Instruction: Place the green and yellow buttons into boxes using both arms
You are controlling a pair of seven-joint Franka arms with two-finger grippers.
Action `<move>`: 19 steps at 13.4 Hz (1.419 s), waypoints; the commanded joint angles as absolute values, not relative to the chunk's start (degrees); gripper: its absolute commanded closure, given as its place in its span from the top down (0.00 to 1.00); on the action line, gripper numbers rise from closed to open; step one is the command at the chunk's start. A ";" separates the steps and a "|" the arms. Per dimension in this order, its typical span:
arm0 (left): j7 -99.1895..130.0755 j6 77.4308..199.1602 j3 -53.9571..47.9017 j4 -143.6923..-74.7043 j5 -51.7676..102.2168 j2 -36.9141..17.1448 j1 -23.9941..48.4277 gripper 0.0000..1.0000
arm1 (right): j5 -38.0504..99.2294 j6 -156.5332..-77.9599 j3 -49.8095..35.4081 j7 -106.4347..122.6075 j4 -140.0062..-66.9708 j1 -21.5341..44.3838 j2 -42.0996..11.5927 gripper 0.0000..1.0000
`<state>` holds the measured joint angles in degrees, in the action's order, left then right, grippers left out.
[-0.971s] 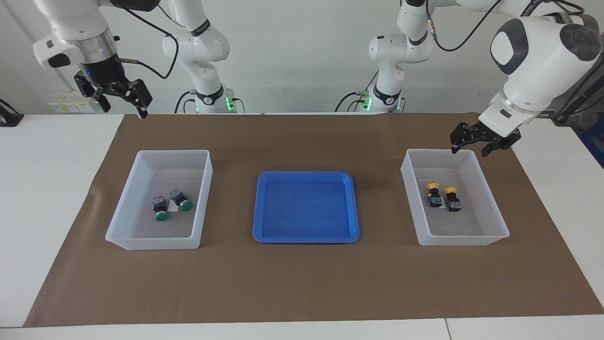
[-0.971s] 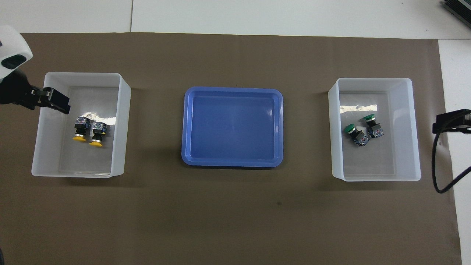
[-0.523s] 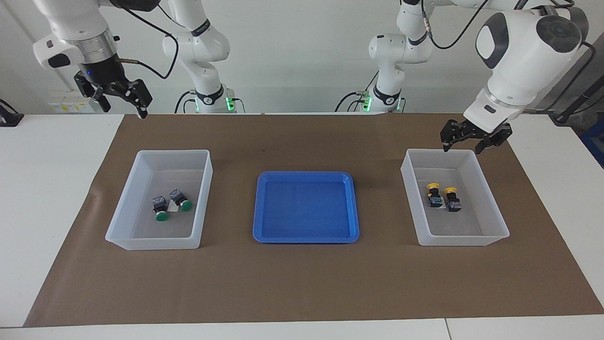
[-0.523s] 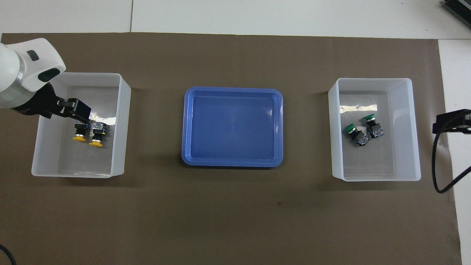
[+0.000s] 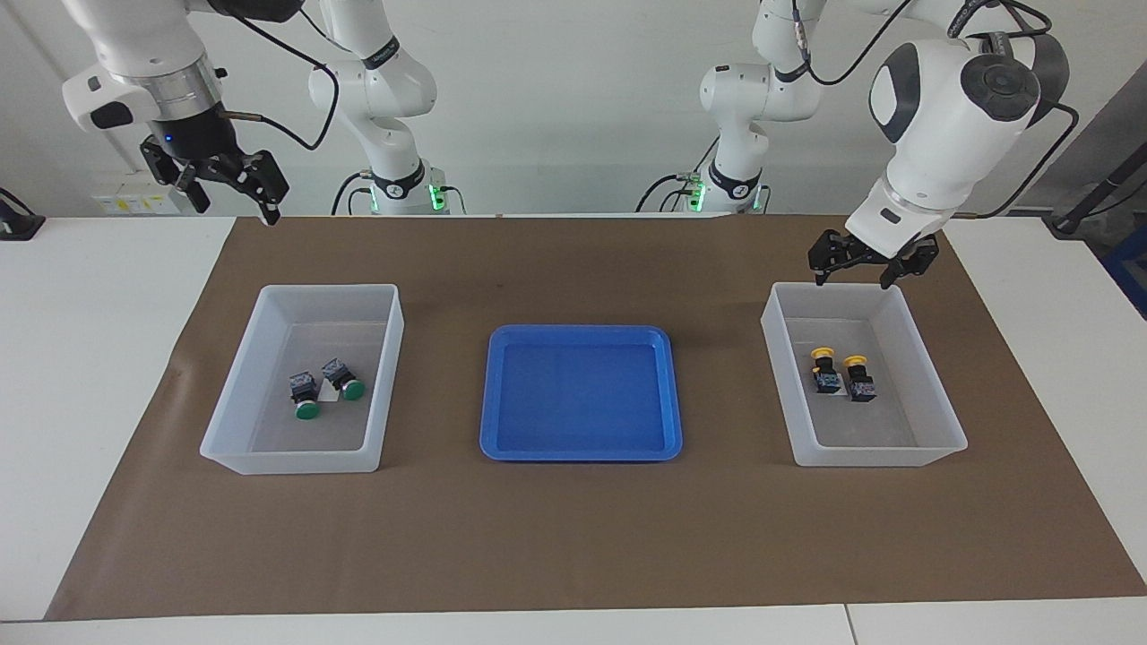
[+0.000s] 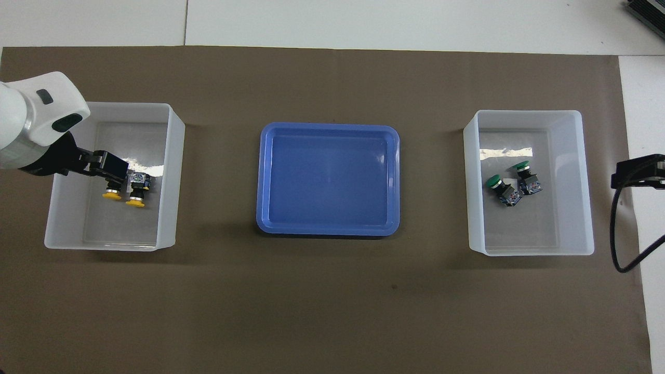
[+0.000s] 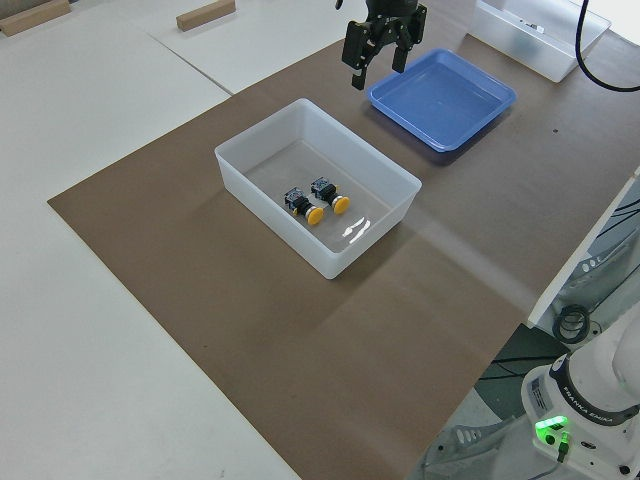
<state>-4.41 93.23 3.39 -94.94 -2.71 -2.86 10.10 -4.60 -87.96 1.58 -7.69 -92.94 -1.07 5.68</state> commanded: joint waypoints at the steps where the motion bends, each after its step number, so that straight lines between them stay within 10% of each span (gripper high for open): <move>1: -5.89 95.10 3.95 -97.21 -3.08 -0.88 9.76 1.00 | -3.34 -87.19 1.58 -7.03 -92.90 -1.58 5.80 1.00; 19: -4.83 95.89 4.04 -96.06 0.53 2.11 8.35 1.00 | -3.34 -86.57 0.88 -7.91 -93.16 -0.88 6.24 1.00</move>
<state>-4.80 96.12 4.20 -94.88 -0.11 0.83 8.63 -4.60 -87.65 1.36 -7.90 -92.95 -0.38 5.68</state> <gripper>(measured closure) 0.000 0.000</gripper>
